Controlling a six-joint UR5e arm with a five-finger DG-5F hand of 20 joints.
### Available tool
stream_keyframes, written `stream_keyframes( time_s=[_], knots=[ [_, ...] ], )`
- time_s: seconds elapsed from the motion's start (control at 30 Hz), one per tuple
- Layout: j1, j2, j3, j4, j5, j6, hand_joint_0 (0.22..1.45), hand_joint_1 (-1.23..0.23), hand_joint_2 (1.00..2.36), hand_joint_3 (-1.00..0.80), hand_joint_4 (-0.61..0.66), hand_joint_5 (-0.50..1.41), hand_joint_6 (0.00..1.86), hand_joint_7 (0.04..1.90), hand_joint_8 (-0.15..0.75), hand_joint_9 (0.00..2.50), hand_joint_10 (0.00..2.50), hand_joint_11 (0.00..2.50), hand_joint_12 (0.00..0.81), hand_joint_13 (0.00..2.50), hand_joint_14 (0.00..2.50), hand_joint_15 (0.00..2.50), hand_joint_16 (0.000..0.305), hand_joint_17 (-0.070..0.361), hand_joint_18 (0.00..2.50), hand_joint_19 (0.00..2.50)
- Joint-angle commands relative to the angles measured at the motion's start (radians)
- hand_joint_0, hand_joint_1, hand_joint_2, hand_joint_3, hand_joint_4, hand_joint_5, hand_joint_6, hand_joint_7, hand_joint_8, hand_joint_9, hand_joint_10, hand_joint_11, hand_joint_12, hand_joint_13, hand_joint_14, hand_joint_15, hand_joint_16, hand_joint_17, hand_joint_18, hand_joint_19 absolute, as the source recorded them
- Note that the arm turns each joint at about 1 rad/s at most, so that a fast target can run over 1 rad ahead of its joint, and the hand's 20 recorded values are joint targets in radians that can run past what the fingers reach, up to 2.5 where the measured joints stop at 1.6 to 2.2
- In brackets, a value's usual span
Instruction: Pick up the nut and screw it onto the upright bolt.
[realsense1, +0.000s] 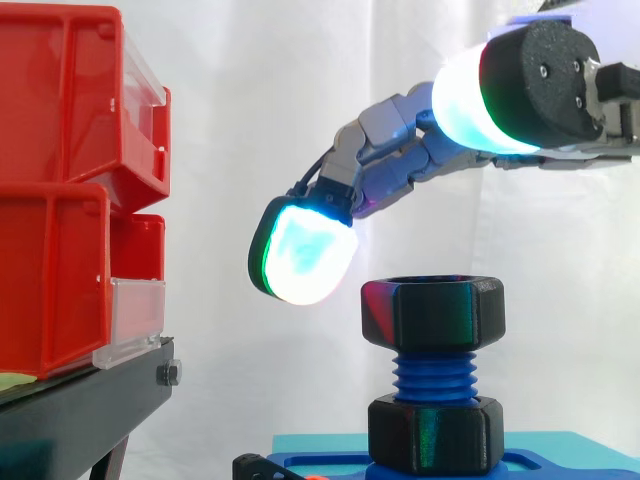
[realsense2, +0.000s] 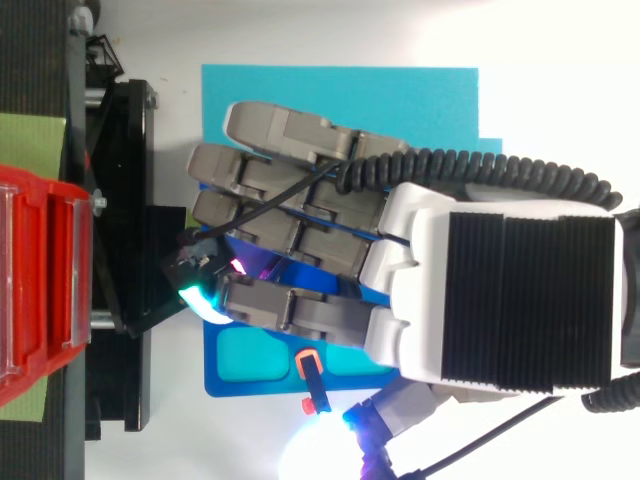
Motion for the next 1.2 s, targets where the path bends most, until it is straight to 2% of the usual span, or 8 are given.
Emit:
stream_keyframes(
  time_s=[0.0, 0.33, 0.57, 0.77, 1.0, 1.17],
  knots=[
    [-0.001, -0.003, 0.0, -0.01, 0.0, 0.005, 0.49, 0.02, 1.0, -0.5, 0.19, -0.14, 0.5, 0.74, 0.229, 0.34, 0.0, 0.0, 0.333, 0.14, 0.0, 0.0, 0.04, 0.09, 0.0, 0.0],
    [-0.007, -0.002, 0.0, -0.03, -0.007, 0.005, 0.51, -0.01, 1.0, -0.5, 0.29, -0.09, 0.5, 1.03, 0.255, 0.39, 0.0, 0.0, 0.302, 0.18, 0.0, 0.0, 0.035, 0.078, 0.0, 0.0],
    [-0.015, -0.002, 0.0, -0.032, -0.022, 0.002, 0.51, -0.03, 1.0, -0.5, 0.28, -0.07, 0.5, 1.14, 0.266, 0.43, 0.0, 0.0, 0.287, 0.22, 0.0, 0.0, 0.031, 0.07, 0.0, 0.0],
    [-0.031, -0.002, 0.0, -0.035, -0.04, 0.002, 0.52, -0.06, 1.0, -0.5, 0.28, -0.06, 0.5, 1.23, 0.274, 0.48, 0.0, 0.0, 0.274, 0.25, 0.0, 0.0, 0.029, 0.065, 0.0, 0.0],
    [-0.057, -0.002, 0.0, -0.035, -0.076, -0.004, 0.52, -0.09, 1.0, -0.5, 0.26, -0.04, 0.5, 1.3, 0.276, 0.53, 0.0, 0.0, 0.259, 0.3, 0.0, 0.0, 0.027, 0.06, 0.0, 0.0],
    [-0.069, -0.002, 0.0, -0.035, -0.085, -0.004, 0.53, -0.11, 1.0, -0.5, 0.24, -0.02, 0.5, 1.38, 0.277, 0.59, 0.0, 0.0, 0.243, 0.34, 0.0, 0.0, 0.024, 0.055, 0.0, 0.0]
  ],
)
